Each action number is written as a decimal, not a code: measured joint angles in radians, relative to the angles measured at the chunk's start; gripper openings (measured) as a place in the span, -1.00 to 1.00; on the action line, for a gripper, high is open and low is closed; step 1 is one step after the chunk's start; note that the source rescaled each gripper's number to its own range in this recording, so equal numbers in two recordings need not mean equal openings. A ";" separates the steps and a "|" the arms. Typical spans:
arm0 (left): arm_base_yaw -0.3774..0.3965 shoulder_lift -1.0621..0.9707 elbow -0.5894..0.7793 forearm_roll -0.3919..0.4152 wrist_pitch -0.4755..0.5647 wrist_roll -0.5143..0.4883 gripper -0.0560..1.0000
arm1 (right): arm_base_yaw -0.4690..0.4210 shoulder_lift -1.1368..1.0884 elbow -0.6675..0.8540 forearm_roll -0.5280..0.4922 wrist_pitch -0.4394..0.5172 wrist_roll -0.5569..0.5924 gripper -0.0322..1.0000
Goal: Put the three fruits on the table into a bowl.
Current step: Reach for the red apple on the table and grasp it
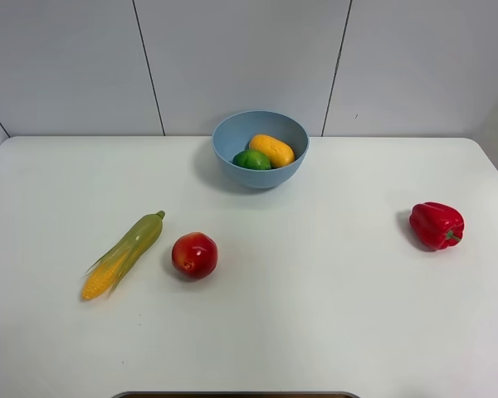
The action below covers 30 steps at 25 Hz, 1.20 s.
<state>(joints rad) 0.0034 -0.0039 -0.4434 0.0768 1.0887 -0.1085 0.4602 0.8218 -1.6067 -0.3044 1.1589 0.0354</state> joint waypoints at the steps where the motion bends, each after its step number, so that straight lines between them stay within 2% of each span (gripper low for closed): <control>1: 0.000 0.000 0.000 0.000 0.000 0.000 0.44 | -0.027 -0.025 -0.001 0.009 0.007 -0.010 0.19; 7: 0.000 0.000 0.000 0.000 0.000 0.000 0.44 | -0.211 -0.158 -0.002 0.128 0.059 -0.051 0.19; 11: 0.000 0.000 0.000 0.000 0.000 0.002 0.44 | -0.288 -0.246 0.055 0.150 0.059 -0.052 0.19; 14: 0.000 0.000 0.000 0.000 0.000 0.003 0.44 | -0.341 -0.330 0.179 0.154 0.060 -0.051 0.19; 20: 0.000 0.000 0.000 0.000 0.000 0.003 0.44 | -0.386 -0.476 0.474 0.167 0.065 0.046 0.19; 24: 0.000 0.000 0.000 0.000 0.000 0.003 0.44 | -0.425 -0.569 0.651 0.195 0.027 0.065 0.19; 30: 0.000 0.000 0.000 0.000 0.000 0.003 0.44 | -0.443 -0.693 0.826 0.217 -0.012 0.066 0.19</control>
<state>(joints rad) 0.0034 -0.0039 -0.4434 0.0768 1.0887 -0.1057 0.0175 0.1289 -0.7810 -0.0872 1.1473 0.1012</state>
